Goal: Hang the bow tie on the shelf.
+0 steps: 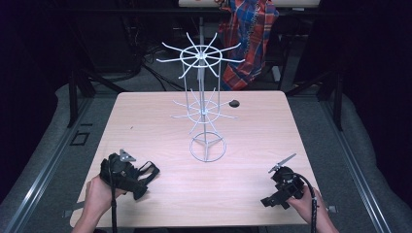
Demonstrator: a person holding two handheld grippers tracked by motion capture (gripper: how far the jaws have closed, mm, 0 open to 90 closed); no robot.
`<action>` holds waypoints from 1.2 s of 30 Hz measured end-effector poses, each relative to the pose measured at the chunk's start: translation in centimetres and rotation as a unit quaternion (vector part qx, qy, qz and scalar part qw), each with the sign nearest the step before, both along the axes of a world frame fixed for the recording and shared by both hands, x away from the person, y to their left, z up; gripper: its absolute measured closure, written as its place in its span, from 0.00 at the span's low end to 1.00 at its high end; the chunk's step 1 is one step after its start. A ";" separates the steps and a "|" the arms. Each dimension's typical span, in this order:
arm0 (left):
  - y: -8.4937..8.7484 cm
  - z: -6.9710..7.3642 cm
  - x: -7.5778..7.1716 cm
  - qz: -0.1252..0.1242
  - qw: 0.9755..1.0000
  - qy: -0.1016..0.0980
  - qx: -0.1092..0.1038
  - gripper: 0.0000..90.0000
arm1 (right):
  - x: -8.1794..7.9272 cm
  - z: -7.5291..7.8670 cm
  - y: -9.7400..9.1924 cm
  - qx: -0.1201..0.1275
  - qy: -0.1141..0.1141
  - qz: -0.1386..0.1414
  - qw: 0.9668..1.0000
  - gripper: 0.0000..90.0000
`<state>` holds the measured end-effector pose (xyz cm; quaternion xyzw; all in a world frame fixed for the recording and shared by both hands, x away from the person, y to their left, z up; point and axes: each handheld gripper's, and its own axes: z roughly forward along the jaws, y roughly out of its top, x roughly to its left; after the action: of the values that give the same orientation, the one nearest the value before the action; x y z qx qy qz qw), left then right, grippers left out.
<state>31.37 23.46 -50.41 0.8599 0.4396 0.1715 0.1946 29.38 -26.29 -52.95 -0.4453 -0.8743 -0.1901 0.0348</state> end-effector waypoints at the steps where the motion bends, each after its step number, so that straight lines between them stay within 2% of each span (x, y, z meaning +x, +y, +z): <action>1: -0.1 -0.1 0.2 -0.001 1.000 0.003 0.003 0.01 | -0.2 -0.2 0.0 0.007 -0.004 -0.013 1.000 0.13; 2: -0.2 -0.2 0.4 -0.002 1.000 0.006 0.004 0.00 | 0.0 0.2 -0.4 -0.013 0.010 0.010 1.000 0.13; 9: -0.3 -0.9 1.0 -0.003 1.000 0.018 0.003 0.00 | -0.1 0.2 -0.9 -0.007 0.009 -0.006 1.000 0.13; 12: -0.2 -1.2 1.1 -0.004 1.000 0.026 0.007 0.00 | 0.1 0.1 -0.6 -0.008 0.007 0.003 1.000 0.13; 16: 0.0 -1.4 1.3 -0.004 0.999 0.031 -0.001 0.00 | 0.3 0.0 -0.2 0.003 0.008 0.007 1.000 0.13; 18: 0.0 -1.4 1.3 -0.003 0.999 0.034 -0.004 0.00 | 0.3 0.1 -0.3 0.000 0.007 0.011 1.000 0.13; 22: -0.1 -1.7 1.6 -0.016 0.999 0.037 -0.004 0.00 | 0.7 0.2 -0.3 0.004 0.008 0.018 1.000 0.13; 23: -0.1 -1.8 1.7 -0.015 0.999 0.040 -0.004 0.00 | 0.7 0.1 -0.1 0.013 0.007 0.012 1.000 0.13; 24: 0.0 -2.1 2.0 -0.013 0.999 0.047 -0.002 0.00 | 0.9 0.1 0.2 0.007 0.009 0.021 1.000 0.13; 26: 0.1 -2.2 2.1 -0.011 0.999 0.052 -0.003 0.00 | 0.9 0.0 0.4 0.011 0.009 0.022 1.000 0.13; 29: 0.1 -2.3 2.2 -0.007 0.999 0.054 -0.003 0.00 | 0.8 -0.1 0.5 -0.003 0.012 0.032 0.999 0.13; 32: 0.1 -2.3 2.1 -0.006 0.999 0.050 -0.005 0.00 | 0.6 0.3 0.3 -0.003 0.003 0.027 1.000 0.13; 36: 0.0 -2.4 2.4 -0.003 0.999 0.051 -0.004 0.00 | 0.5 0.2 0.6 -0.003 0.002 0.029 1.000 0.13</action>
<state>33.74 23.50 -52.83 0.8680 0.4469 0.1251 0.1765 29.92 -25.73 -52.73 -0.4203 -0.8873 -0.1855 0.0404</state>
